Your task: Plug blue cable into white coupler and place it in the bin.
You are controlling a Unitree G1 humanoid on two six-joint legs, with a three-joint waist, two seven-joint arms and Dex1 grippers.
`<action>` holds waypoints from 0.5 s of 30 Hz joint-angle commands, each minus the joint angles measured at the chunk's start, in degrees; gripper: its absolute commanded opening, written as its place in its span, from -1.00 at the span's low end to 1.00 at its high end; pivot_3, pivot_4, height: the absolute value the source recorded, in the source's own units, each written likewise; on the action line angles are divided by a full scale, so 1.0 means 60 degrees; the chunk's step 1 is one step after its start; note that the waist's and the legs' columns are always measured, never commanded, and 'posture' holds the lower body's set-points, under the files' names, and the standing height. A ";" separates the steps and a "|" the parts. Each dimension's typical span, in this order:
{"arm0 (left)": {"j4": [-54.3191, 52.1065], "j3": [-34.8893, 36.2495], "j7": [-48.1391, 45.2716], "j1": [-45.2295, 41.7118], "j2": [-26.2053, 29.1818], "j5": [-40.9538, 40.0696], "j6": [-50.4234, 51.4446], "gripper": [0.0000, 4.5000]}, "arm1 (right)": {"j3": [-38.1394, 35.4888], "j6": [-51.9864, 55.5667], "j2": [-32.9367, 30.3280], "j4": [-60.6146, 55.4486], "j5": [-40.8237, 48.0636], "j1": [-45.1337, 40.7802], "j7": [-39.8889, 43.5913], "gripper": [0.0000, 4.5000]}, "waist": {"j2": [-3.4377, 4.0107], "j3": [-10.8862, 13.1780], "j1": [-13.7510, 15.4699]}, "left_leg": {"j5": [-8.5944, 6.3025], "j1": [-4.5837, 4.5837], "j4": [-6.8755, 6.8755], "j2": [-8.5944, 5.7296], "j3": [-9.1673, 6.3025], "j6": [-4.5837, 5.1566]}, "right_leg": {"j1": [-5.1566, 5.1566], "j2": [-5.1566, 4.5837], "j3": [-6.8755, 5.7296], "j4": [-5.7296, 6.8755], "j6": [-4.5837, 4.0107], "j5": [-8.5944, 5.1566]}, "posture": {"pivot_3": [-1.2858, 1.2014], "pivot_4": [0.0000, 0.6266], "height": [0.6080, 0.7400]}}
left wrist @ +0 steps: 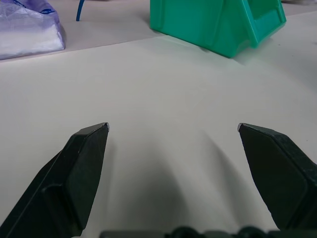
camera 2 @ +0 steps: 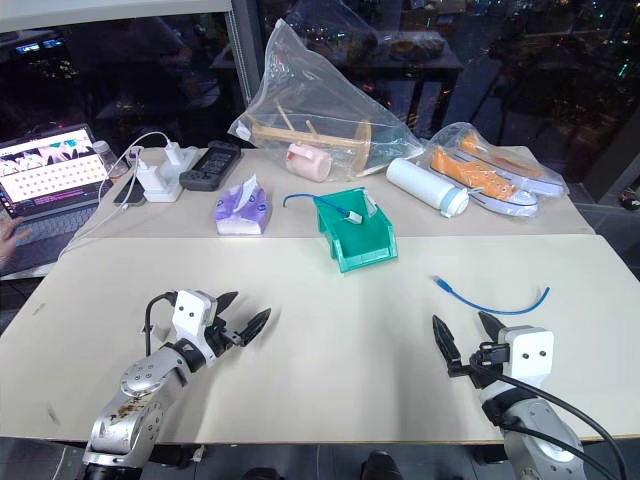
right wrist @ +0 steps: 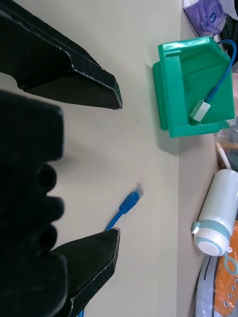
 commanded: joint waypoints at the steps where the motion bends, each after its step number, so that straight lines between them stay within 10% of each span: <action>1: -0.0136 0.0114 -0.0218 -0.0249 0.0061 -0.0258 -0.0038 1.00 | -0.0224 -0.0295 -0.0121 -0.0125 -0.0063 0.0012 0.0010 0.97 | 0.0000 0.0000 0.0000 | 0.0000 0.0000 0.0000 0.0000 0.0000 0.0000 | 0.0000 0.0000 0.0000 0.0000 0.0000 0.0000 | 0.03 -0.52 1.00; 15: -0.0769 -0.0181 -0.3327 -0.1136 0.1468 -0.2022 0.0625 1.00 | 0.0200 0.1319 -0.3417 0.3472 -0.0561 -0.3589 0.1377 0.97 | -0.0001 0.0003 -0.0166 | 0.0001 0.0003 0.0015 0.0000 -0.0001 0.0000 | 0.0016 0.0004 0.0000 0.0005 0.0001 0.0007 | 0.03 -0.52 1.00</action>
